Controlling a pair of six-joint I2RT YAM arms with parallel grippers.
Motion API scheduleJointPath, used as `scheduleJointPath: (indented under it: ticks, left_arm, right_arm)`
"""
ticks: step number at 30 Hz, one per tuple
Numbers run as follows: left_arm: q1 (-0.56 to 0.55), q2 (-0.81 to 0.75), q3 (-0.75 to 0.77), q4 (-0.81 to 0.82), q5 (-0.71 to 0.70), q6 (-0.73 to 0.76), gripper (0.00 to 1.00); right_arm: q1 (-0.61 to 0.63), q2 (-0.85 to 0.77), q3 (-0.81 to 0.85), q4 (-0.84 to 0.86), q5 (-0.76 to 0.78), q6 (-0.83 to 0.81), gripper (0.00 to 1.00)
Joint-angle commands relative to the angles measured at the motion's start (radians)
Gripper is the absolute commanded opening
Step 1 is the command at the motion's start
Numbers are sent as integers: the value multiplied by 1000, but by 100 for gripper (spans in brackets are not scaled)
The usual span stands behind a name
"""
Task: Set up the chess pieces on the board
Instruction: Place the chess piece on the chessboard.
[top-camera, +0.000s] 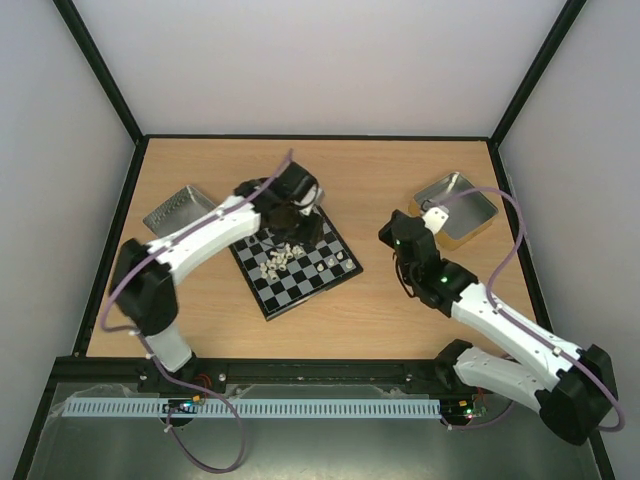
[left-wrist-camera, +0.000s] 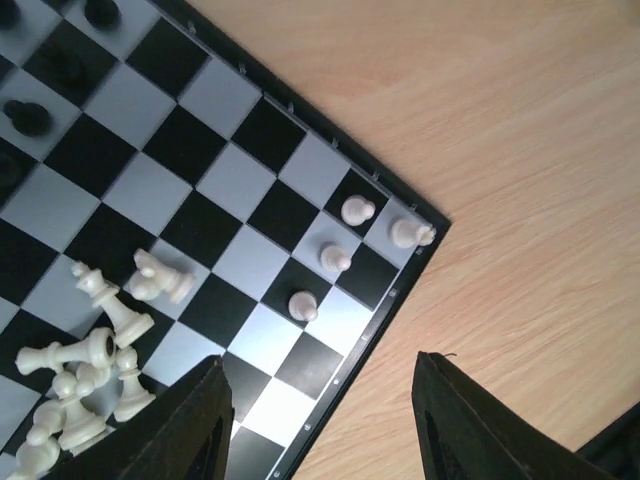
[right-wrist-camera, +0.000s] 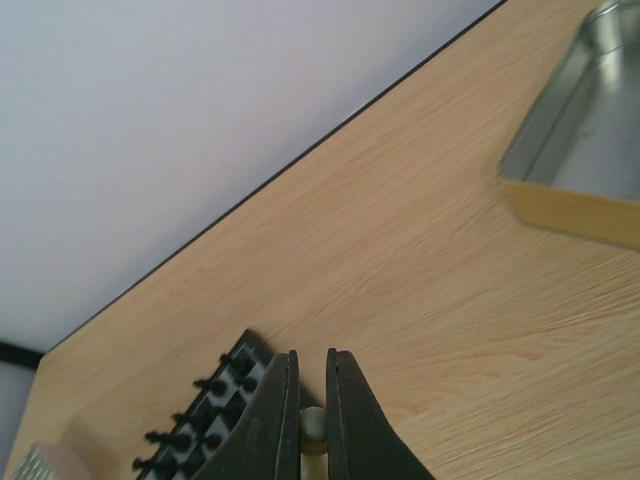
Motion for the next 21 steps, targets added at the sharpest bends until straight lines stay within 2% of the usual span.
scheduleJointPath:
  ticks: [1,5,8,12,15,21]
  left_arm:
    - [45,-178,-177,271,75,-102,52]
    - [44,-365,-399,607,146,-175,55]
    - [44,-472,-542,767,128,-207,58]
    - [46,-576,-645,865,84,-239,59]
    - [50,-627,-693,912,74,-258,60]
    - [50,-635,-764,1044,117,-271,60]
  right_arm:
    - [-4,61,10,122,-144,-32,2]
    - [-4,128,31,226,-326,30,2]
    - [-5,192,60,281,-458,114,2]
    - [-4,276,87,354,-603,192,2]
    - [-4,313,107,372,-635,215,2]
    - [-5,359,139,417,-743,313,2]
